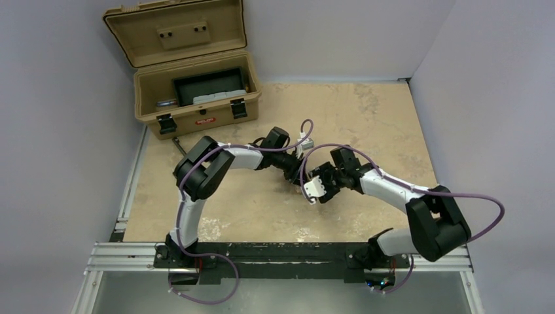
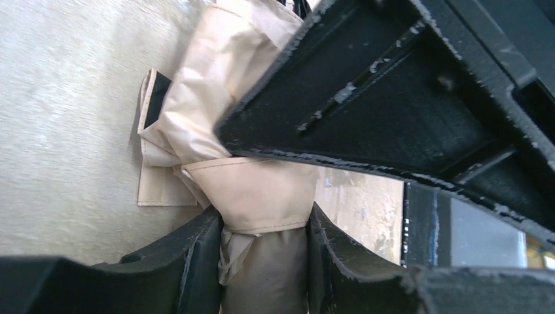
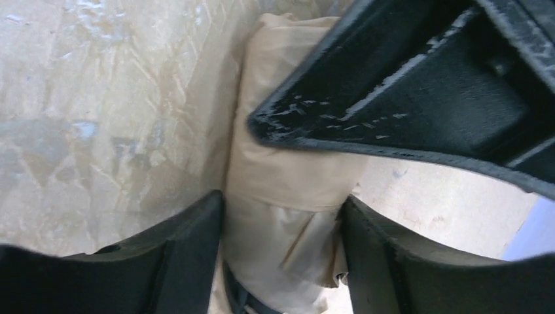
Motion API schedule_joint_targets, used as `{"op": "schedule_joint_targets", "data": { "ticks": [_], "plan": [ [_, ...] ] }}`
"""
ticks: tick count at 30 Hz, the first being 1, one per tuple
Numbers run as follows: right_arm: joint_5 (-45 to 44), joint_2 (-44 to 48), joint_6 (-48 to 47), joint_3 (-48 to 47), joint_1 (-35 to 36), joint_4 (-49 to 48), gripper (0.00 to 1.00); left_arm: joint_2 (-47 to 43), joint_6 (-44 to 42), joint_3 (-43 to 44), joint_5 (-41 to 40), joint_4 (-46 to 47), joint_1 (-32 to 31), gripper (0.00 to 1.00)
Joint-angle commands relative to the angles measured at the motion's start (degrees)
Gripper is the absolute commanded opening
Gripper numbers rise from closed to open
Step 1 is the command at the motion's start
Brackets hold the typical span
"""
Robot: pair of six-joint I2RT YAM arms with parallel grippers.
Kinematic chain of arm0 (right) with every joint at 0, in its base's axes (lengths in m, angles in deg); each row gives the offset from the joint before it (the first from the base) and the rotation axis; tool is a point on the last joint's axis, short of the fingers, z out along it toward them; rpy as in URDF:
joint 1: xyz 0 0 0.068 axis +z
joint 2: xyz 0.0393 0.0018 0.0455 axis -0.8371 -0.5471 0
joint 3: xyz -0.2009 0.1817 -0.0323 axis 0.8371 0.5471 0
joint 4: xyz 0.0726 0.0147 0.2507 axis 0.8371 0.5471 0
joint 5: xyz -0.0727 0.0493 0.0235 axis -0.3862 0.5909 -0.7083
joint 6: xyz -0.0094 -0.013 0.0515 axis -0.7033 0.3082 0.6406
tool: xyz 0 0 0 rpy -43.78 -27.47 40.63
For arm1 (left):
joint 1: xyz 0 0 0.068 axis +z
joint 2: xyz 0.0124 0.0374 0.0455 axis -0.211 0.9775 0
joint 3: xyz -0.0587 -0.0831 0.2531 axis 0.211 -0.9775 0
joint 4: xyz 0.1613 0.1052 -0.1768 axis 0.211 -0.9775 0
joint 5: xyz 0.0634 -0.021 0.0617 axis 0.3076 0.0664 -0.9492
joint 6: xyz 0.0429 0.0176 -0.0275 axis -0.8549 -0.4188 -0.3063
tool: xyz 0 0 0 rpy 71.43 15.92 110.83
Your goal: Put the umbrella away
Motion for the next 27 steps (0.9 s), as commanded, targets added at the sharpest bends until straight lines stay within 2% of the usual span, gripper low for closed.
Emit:
{"op": "schedule_joint_targets", "data": {
  "ticks": [1,4,7,8,9,13,14,16,22,26,27],
  "plan": [
    [-3.6,-3.6,3.9,-2.7,1.0,2.9,0.45,9.3,0.7,-4.9,-8.0,-20.3,-0.8,0.00],
    [-3.6,-4.5,5.3,-3.2,1.0,5.1,0.21,8.6,2.4,-4.8,-8.2,-19.5,-0.3,0.00],
    [-3.7,-4.0,6.2,-3.1,1.0,6.6,0.06,6.7,4.9,-5.3,-8.4,-17.4,0.4,0.00],
    [-3.7,-4.1,6.5,-3.2,1.0,7.5,0.02,5.8,6.1,-5.7,-8.8,-16.0,0.7,0.03],
    [-3.5,-4.4,7.2,-3.6,1.0,8.3,0.00,4.5,7.7,-6.2,-9.4,-14.8,1.0,0.11],
    [-2.1,-7.2,10.3,-6.0,1.0,12.3,0.00,-1.8,13.0,-9.6,-10.8,-6.3,1.9,0.36],
    [-1.6,-8.3,11.0,-7.1,1.0,13.9,0.00,-4.1,14.1,-10.6,-11.3,-3.1,2.2,0.51],
    [-0.7,-10.7,12.5,-8.5,1.0,15.5,0.00,-6.7,15.8,-12.2,-11.5,1.5,2.6,0.57],
    [0.3,-16.2,15.1,-11.7,1.0,19.9,0.00,-18.3,15.4,-18.1,-18.6,8.8,3.0,0.62],
    [1.1,-20.8,16.3,-14.1,1.0,23.9,0.00,-28.0,12.1,-27.9,-28.0,16.2,2.8,0.61],
    [1.3,-21.9,16.4,-14.9,1.0,25.3,0.00,-31.3,10.4,-30.9,-32.1,18.0,2.4,0.59]
  ]
}}
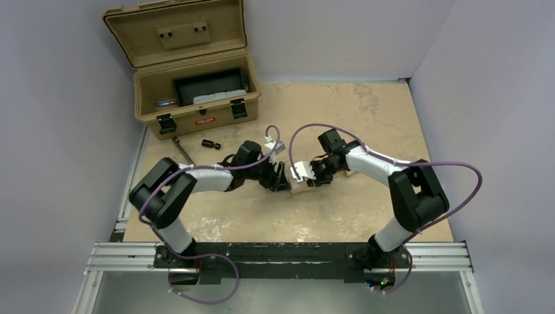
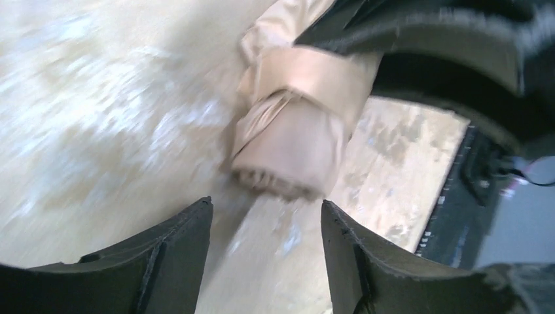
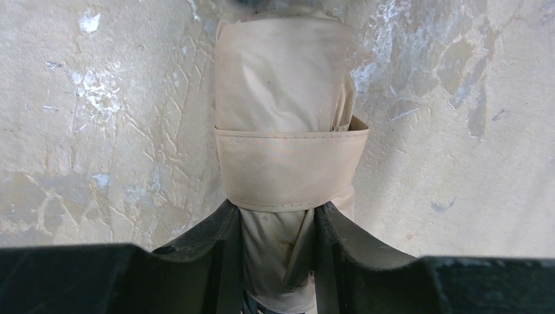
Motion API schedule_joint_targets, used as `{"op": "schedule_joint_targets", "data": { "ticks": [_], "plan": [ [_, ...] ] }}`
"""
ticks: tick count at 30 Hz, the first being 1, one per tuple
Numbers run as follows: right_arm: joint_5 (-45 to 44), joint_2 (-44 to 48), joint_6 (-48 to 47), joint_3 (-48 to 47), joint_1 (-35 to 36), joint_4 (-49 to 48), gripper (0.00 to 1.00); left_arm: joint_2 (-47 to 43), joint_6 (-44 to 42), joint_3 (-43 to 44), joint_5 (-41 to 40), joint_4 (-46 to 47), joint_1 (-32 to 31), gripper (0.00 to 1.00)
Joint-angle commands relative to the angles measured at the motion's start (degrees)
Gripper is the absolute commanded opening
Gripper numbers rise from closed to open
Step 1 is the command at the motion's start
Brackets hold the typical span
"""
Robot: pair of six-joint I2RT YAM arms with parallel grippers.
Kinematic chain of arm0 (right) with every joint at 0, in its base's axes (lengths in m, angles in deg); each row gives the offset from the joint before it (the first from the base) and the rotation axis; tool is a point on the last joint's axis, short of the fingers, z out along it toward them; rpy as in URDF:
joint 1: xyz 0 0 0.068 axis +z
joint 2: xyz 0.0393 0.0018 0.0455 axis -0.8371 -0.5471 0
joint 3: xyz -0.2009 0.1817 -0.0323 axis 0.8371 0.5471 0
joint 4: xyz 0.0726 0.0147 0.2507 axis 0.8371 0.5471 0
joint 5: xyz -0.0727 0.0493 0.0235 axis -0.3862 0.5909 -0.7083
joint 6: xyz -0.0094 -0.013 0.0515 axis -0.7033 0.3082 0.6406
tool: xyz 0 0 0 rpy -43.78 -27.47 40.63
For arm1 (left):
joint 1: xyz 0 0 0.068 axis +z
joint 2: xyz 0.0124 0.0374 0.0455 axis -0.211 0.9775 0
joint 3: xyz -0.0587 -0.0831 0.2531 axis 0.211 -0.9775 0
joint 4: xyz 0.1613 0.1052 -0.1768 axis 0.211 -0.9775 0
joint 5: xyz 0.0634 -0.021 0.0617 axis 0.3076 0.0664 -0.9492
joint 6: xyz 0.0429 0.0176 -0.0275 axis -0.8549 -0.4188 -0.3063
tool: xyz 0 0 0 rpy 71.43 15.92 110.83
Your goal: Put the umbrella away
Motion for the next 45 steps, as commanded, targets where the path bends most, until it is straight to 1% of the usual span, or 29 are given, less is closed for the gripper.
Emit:
{"op": "schedule_joint_targets", "data": {
  "ticks": [1,3,4,5,7,9,11,14,18,26,32,36,41,45],
  "plan": [
    [-1.4,-8.5,4.5,0.6,-0.1,13.6,0.00,-13.6,-6.8,-10.9,-19.9,8.3,-1.8,0.57],
    [-0.7,-10.7,4.8,-0.9,-0.1,16.1,0.00,-20.6,-15.1,-17.0,-31.1,11.5,-7.2,0.57],
    [-0.2,-11.7,4.8,-1.6,-0.1,17.4,0.00,-23.1,-19.1,-19.2,-34.2,13.5,-10.3,0.57],
    [0.4,-12.9,4.8,-2.3,-0.1,18.5,0.00,-25.1,-21.2,-20.3,-35.5,14.3,-11.5,0.57],
    [1.4,-14.9,5.3,-3.6,-0.1,20.1,0.00,-27.4,-25.8,-20.1,-35.9,11.4,-13.0,0.57],
    [2.1,-16.8,5.8,-4.7,-0.2,21.3,0.00,-28.2,-30.1,-19.9,-36.8,10.4,-15.2,0.58],
    [2.9,-18.7,6.5,-5.6,-0.1,22.0,0.00,-27.7,-36.3,-19.6,-38.3,10.5,-18.1,0.60],
    [3.1,-21.1,7.3,-6.8,-0.1,22.4,0.00,-24.6,-41.1,-17.5,-39.9,9.7,-21.2,0.62],
    [3.6,-23.3,8.0,-8.1,-0.1,23.1,0.00,-19.8,-43.2,-14.9,-39.5,10.5,-22.9,0.62],
    [4.0,-25.4,7.7,-9.5,-0.1,23.9,0.00,-13.4,-45.4,-10.3,-37.1,10.7,-23.1,0.63],
    [4.5,-25.8,7.7,-9.9,-0.1,23.9,0.00,-8.8,-45.1,-7.6,-34.0,9.4,-23.1,0.63],
    [4.8,-25.7,7.3,-9.9,-0.1,24.3,0.00,-5.7,-44.8,-6.9,-34.8,9.2,-23.1,0.63],
    [4.9,-25.9,6.6,-9.8,-0.1,24.8,0.00,-2.7,-44.7,-5.6,-35.4,8.3,-23.0,0.60],
    [5.4,-26.7,6.5,-10.4,-0.1,25.5,0.00,-1.5,-43.5,-4.9,-34.2,8.4,-23.0,0.57]
  ]
}}
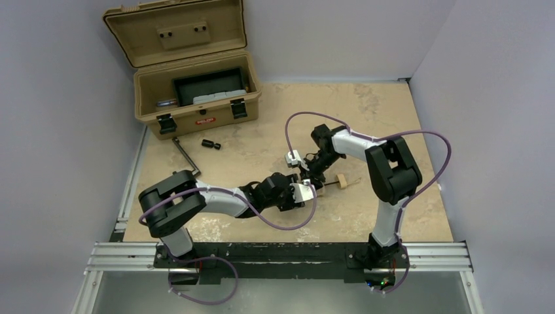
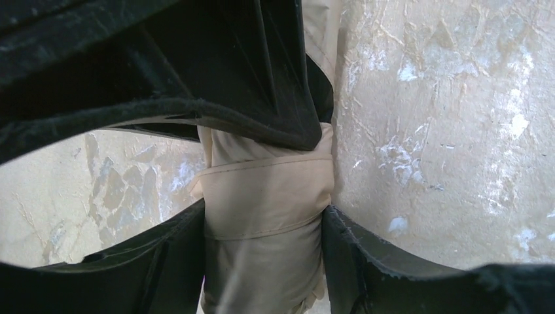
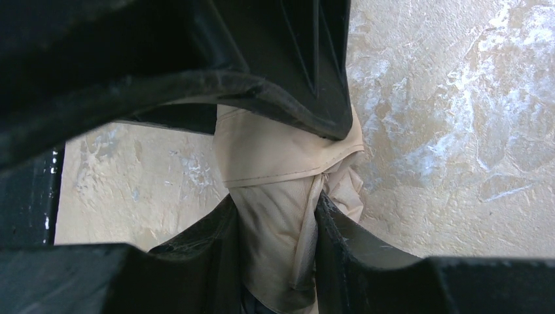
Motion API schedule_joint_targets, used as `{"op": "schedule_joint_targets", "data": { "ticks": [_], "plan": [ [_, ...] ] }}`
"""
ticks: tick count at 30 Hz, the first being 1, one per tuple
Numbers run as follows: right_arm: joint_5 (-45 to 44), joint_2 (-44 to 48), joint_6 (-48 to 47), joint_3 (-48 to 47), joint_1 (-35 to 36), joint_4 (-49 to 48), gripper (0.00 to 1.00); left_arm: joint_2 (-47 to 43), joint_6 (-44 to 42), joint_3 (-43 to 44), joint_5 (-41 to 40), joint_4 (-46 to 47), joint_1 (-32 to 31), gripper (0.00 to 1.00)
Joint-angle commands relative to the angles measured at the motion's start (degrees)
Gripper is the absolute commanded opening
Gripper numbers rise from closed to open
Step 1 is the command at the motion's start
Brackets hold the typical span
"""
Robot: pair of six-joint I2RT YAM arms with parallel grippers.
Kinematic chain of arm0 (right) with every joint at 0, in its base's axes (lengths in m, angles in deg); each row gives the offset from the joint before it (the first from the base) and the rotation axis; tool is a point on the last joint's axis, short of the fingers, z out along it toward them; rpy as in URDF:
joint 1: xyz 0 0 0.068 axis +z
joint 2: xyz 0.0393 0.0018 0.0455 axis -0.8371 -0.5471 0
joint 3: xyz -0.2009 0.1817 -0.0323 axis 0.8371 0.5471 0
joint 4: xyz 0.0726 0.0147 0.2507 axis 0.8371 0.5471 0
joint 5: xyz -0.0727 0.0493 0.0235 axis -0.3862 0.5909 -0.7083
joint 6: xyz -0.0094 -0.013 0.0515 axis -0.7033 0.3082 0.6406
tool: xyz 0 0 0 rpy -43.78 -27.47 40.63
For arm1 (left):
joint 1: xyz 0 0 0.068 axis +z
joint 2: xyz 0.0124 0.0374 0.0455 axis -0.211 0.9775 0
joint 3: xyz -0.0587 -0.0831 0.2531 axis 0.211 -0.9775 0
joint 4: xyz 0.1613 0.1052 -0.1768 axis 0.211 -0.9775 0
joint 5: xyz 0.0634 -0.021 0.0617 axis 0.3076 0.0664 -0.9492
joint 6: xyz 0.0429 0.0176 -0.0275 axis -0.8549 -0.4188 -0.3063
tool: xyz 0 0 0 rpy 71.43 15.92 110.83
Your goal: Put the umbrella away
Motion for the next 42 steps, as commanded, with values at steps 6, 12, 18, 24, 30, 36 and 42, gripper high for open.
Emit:
{"op": "schedule_joint_targets", "data": {
  "ticks": [6,12,18,24,30,36,42],
  "plan": [
    [-9.9,-7.6,1.0,3.6,1.4,4.8,0.00,3.7,1.7,2.9,6.1,-2.8,0.1,0.24],
    [-7.6,-3.0,1.7,2.4,0.8,3.8,0.26,4.2,6.0,1.1,10.9,-6.1,2.6,0.00],
    [-4.5,4.7,0.6,-1.0,-2.8,3.8,0.60,5.4,13.4,-0.5,17.4,-8.7,8.1,0.00],
    [-1.5,11.0,-3.3,-5.9,-8.9,6.6,0.71,10.4,19.1,1.7,21.5,-11.8,11.2,0.00],
    [2.9,23.0,-13.5,-4.1,-14.7,5.7,0.82,16.8,24.7,5.9,26.0,-17.4,13.4,0.00],
    [2.8,33.4,-36.6,11.5,-14.7,4.9,0.98,22.9,32.4,7.0,34.9,-17.2,17.7,0.00],
    [1.6,36.8,-35.5,18.7,-13.5,-6.8,0.96,29.6,37.4,10.5,43.0,-20.8,21.1,0.00]
  ]
}}
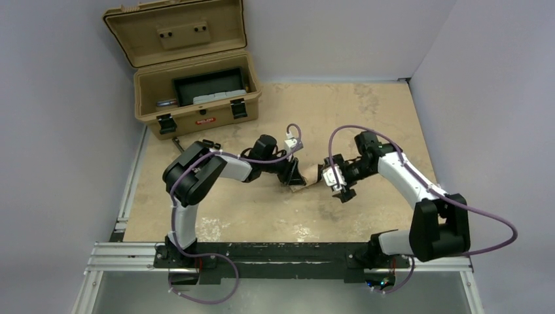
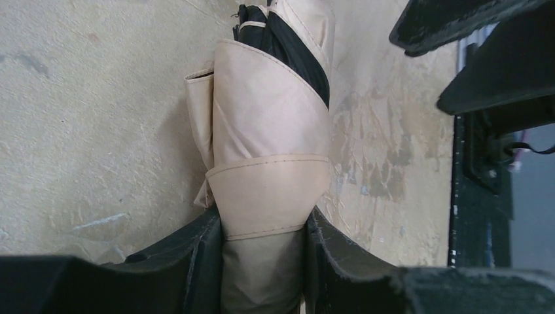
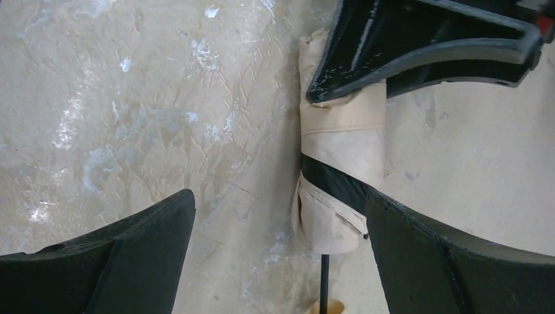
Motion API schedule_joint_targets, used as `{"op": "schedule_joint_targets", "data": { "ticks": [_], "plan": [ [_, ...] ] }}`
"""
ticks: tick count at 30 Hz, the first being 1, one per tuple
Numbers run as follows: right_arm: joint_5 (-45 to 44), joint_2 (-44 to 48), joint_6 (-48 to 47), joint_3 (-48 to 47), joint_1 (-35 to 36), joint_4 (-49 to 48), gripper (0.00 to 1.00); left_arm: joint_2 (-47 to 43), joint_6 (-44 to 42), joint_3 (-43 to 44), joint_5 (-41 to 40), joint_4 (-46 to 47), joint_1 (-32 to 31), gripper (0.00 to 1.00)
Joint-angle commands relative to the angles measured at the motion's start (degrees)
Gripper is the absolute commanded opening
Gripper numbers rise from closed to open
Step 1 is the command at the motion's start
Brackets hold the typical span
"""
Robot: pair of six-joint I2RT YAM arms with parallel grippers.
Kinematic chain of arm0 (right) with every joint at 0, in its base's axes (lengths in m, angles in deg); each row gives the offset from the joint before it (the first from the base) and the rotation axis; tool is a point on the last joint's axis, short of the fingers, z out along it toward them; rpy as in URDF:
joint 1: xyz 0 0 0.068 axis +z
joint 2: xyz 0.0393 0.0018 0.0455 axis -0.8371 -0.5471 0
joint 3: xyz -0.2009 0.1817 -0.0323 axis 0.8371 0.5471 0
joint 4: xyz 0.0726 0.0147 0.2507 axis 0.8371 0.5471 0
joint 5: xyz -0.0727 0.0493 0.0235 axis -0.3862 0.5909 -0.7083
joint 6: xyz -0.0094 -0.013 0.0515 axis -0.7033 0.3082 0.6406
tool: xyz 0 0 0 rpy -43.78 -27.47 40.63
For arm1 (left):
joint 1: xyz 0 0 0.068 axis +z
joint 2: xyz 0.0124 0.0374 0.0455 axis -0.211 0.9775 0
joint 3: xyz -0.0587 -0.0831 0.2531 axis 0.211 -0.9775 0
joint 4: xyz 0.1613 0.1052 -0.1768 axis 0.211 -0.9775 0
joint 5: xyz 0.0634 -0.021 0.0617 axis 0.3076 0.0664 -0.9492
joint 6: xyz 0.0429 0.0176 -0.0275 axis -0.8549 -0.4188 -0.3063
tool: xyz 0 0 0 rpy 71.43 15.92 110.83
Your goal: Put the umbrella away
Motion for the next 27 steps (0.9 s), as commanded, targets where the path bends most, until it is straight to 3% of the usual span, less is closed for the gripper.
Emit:
{"op": "schedule_joint_targets", "data": {
  "ticks": [1,3,8,17,21,27],
  "plan": [
    [-0.9,4.5,0.8,4.6,2.3,-14.0,0.96,12.7,4.3,-2.7,2.1,-24.2,1.3,0.00],
    [-4.1,7.0,5.2,7.8,5.8,-23.0,0.97,14.7,5.3,-1.0,3.5,-26.8,1.7,0.00],
    [-11.6,7.4,10.2,12.6,12.0,-33.1,0.97,18.7,6.7,2.7,5.2,-30.8,2.2,0.00],
    [-19.1,0.0,12.5,13.9,13.6,-34.0,0.85,21.4,7.5,7.0,6.5,-34.2,2.6,0.00],
    [-20.5,-3.6,16.4,12.5,15.6,-33.4,0.68,21.1,8.4,8.0,6.6,-34.1,2.6,0.00],
    [-20.4,-8.9,22.0,9.4,17.7,-29.9,0.31,19.1,11.0,8.6,5.2,-33.0,2.7,0.01]
  ]
}}
